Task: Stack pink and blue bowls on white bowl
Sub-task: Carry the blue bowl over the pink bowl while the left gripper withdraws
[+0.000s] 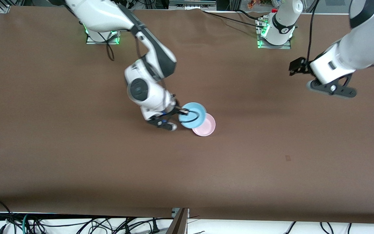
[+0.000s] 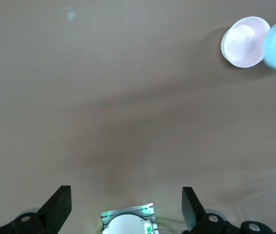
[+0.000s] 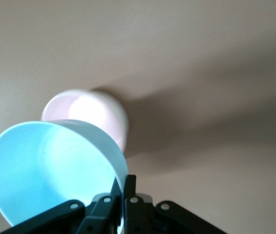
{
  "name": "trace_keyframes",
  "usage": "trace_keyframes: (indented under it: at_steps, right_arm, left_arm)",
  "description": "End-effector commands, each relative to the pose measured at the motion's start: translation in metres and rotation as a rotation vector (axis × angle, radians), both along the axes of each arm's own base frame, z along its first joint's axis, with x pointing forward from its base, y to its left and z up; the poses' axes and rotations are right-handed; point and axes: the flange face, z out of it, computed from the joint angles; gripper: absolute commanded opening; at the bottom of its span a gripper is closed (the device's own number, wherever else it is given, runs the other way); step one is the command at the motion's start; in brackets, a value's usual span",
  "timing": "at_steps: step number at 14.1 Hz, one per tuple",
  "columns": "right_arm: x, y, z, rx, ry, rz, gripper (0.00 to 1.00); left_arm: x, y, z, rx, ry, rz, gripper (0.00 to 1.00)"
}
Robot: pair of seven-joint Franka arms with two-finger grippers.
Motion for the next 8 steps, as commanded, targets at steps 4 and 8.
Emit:
trace_keyframes:
  at_steps: [4,8]
  right_arm:
    - [-0.010,0.036,-0.032,0.036,-0.051,-0.046,0.00]
    - [0.003,0.023,-0.031,0.040,-0.066,-0.066,0.00]
  left_arm:
    - [0.011,0.077,0.009,0.026,-0.117,0.120,1.00]
    - [0.016,0.090,0.002,0.028,-0.163,0.164,1.00]
